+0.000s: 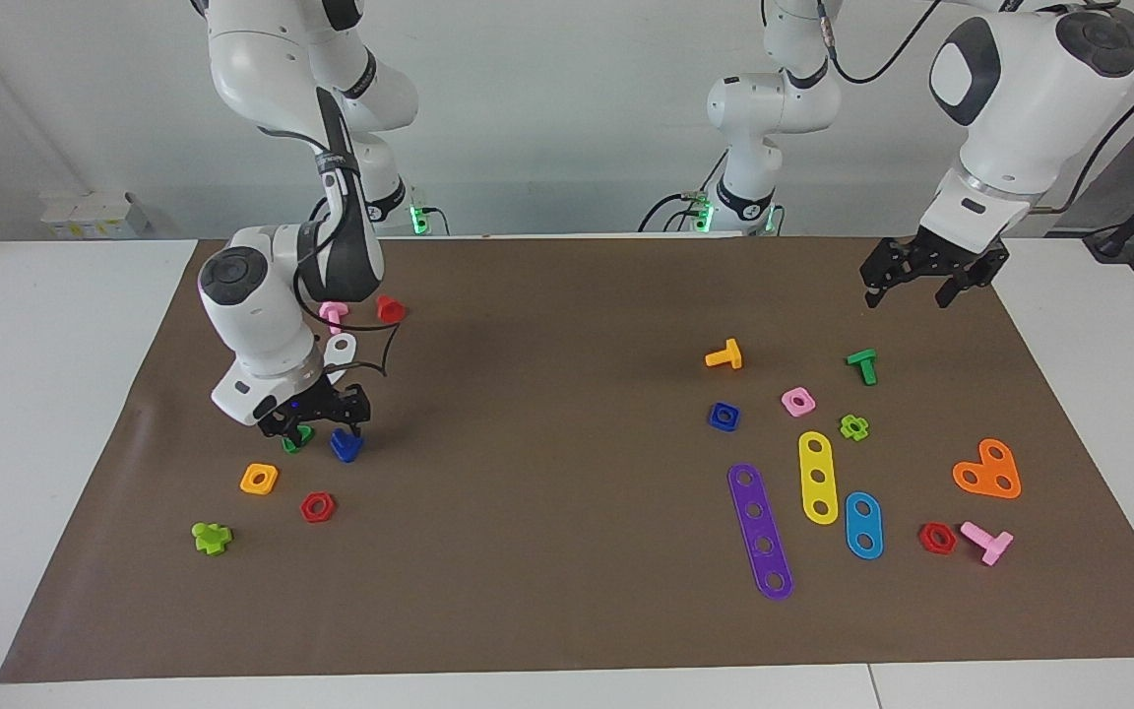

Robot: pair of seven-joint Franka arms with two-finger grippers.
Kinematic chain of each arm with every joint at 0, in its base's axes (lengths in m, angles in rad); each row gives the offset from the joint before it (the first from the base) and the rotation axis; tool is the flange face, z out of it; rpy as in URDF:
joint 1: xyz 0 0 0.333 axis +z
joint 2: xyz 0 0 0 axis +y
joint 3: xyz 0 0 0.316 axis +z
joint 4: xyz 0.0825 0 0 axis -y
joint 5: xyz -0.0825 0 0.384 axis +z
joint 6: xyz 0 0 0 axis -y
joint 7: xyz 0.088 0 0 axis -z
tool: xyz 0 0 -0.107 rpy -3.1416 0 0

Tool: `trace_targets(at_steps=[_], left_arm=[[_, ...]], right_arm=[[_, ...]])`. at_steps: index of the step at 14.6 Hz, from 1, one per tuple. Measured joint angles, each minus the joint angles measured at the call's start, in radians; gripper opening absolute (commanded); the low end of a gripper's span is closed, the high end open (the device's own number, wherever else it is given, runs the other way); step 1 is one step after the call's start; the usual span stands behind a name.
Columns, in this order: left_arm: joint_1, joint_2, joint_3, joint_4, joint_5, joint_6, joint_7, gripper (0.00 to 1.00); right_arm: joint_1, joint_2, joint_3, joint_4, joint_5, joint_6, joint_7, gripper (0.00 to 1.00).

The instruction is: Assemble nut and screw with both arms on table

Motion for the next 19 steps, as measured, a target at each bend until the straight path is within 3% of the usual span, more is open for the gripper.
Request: trace_targets(at_steps=[1, 5, 8, 13, 15, 16, 19], left_arm=[[0.000, 0.000, 0.000, 0.000, 0.000, 0.000, 0.000, 1.00], [0.000, 0.000, 0.000, 0.000, 0.000, 0.000, 0.000, 1.00], [0.000, 0.000, 0.000, 0.000, 0.000, 0.000, 0.000, 1.00], [0.000, 0.000, 0.000, 0.000, 0.000, 0.000, 0.000, 1.00], [0.000, 0.000, 0.000, 0.000, 0.000, 0.000, 0.000, 1.00], [0.000, 0.000, 0.000, 0.000, 0.000, 0.000, 0.000, 1.00], [0.000, 0.000, 0.000, 0.000, 0.000, 0.000, 0.000, 1.00]], right_arm=[[0.001, 0.000, 0.002, -0.008, 0.000, 0.001, 0.000, 0.61], [0.001, 0.006, 0.004, -0.040, 0.000, 0.051, -0.015, 0.58], [0.001, 0.014, 0.004, -0.047, 0.000, 0.067, -0.020, 0.45], [0.000, 0.014, 0.004, -0.058, 0.000, 0.070, -0.021, 0.41], [-0.001, 0.014, 0.004, -0.061, 0.000, 0.071, -0.021, 0.27], [-0.001, 0.014, 0.004, -0.061, 0.000, 0.071, -0.021, 0.00], [-0.004, 0.017, 0.004, -0.063, 0.005, 0.071, -0.021, 0.00]])
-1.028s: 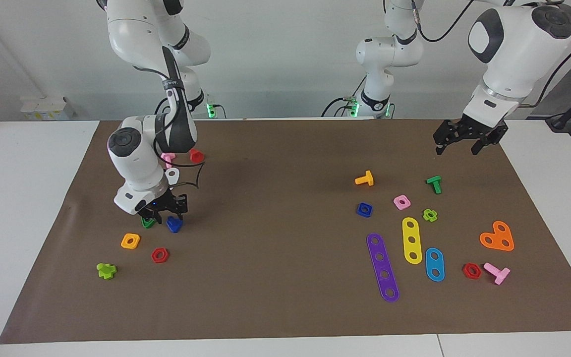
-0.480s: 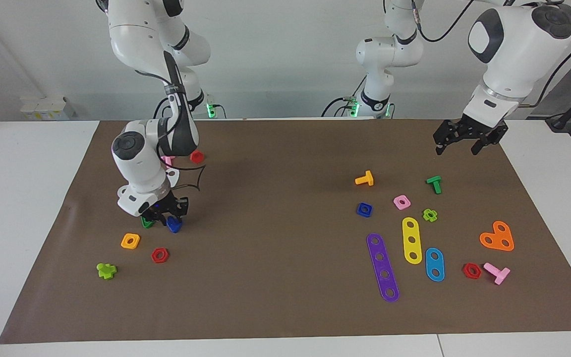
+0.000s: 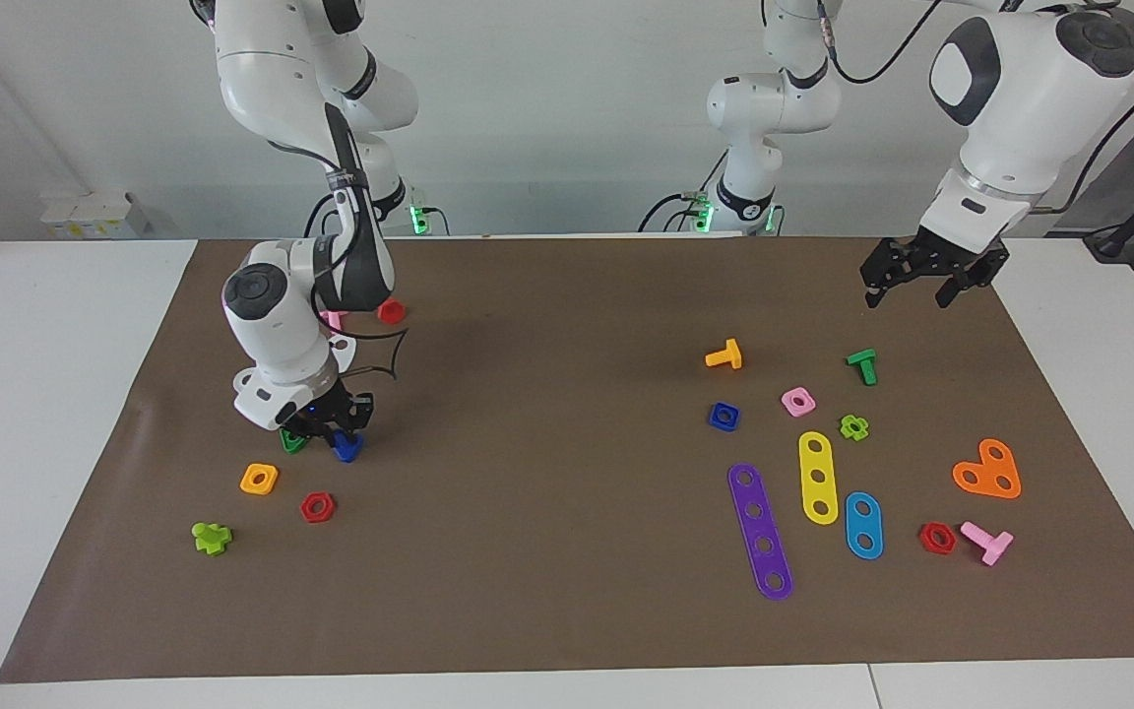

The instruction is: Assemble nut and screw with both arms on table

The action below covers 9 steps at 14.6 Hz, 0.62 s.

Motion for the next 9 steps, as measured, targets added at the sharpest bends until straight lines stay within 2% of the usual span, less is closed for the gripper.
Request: trace_targets(at_steps=[4, 6, 9], left_arm=[[0.000, 0.000, 0.000, 0.000, 0.000, 0.000, 0.000, 1.00], [0.000, 0.000, 0.000, 0.000, 0.000, 0.000, 0.000, 1.00], [0.000, 0.000, 0.000, 0.000, 0.000, 0.000, 0.000, 1.00]], right_arm=[[0.000, -0.001, 0.000, 0.028, 0.040, -0.016, 0.014, 0.00], [0.001, -0.014, 0.012, 0.099, 0.044, -0.101, 0.092, 0.00], [0.003, -0.055, 0.090, 0.205, 0.040, -0.223, 0.295, 0.00]])
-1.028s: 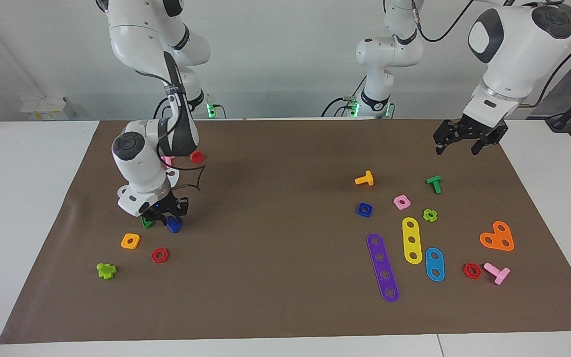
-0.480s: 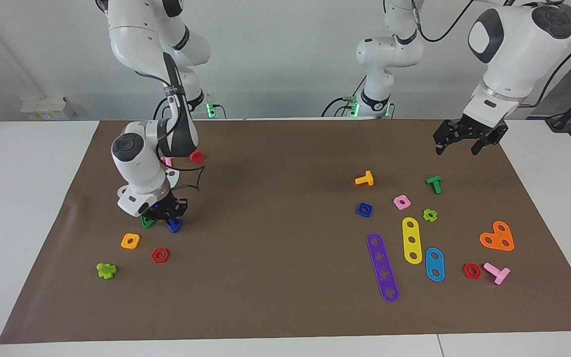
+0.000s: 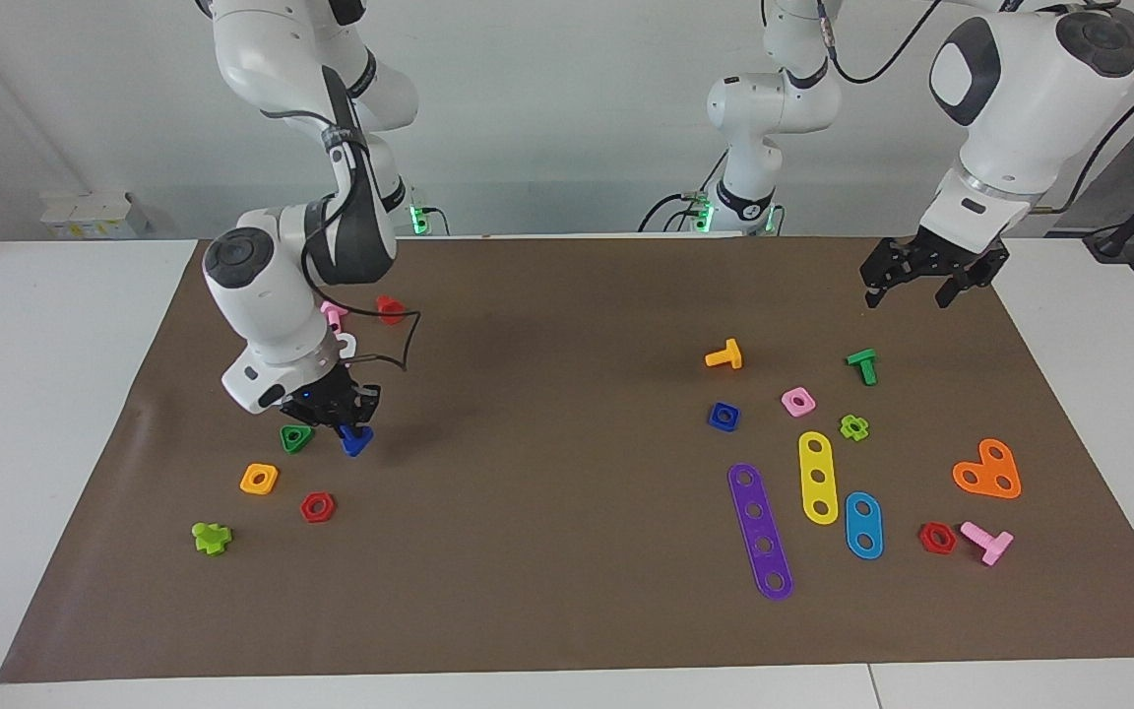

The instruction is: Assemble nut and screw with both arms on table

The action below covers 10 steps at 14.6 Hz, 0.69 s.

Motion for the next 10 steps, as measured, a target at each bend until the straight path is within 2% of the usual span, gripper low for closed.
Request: trace_targets(at_steps=[3, 6, 10], left_arm=[[0.000, 0.000, 0.000, 0.000, 0.000, 0.000, 0.000, 1.00], [0.000, 0.000, 0.000, 0.000, 0.000, 0.000, 0.000, 1.00], [0.000, 0.000, 0.000, 0.000, 0.000, 0.000, 0.000, 1.00]], right_arm=[[0.001, -0.013, 0.152, 0.039, -0.106, -0.036, 0.270, 0.00], [0.009, 0.018, 0.307, 0.049, -0.181, -0.033, 0.541, 0.00], [0.014, 0.114, 0.410, 0.111, -0.261, -0.019, 0.735, 0.00]])
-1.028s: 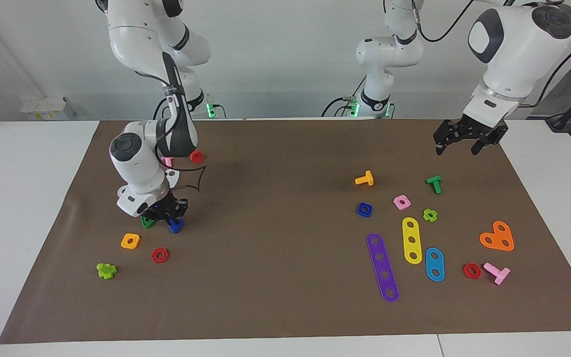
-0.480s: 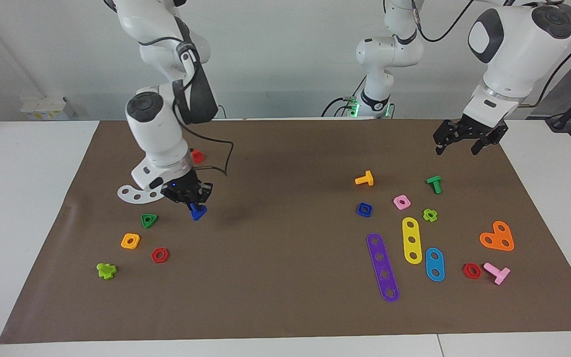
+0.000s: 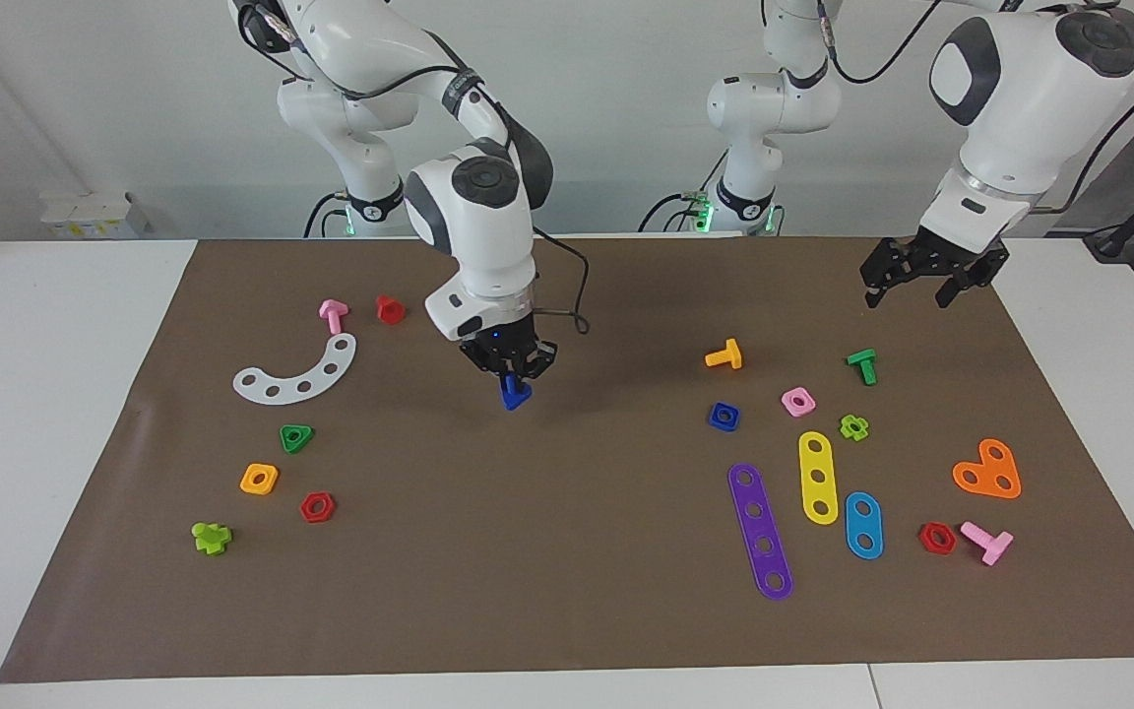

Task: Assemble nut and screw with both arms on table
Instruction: 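Carry the blue triangular nut toward the mat centre and release it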

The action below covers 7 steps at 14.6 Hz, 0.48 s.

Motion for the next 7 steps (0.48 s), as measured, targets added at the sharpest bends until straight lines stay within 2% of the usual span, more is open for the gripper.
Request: trace_targets(at_steps=[2, 7], left_arm=[[0.000, 0.000, 0.000, 0.000, 0.000, 0.000, 0.000, 1.00], [0.000, 0.000, 0.000, 0.000, 0.000, 0.000, 0.000, 1.00]], right_arm=[[0.004, 0.041, 0.021, 0.008, -0.018, 0.027, 0.045, 0.00], [0.024, 0.159, 0.087, 0.012, -0.175, 0.084, 0.220, 0.00]])
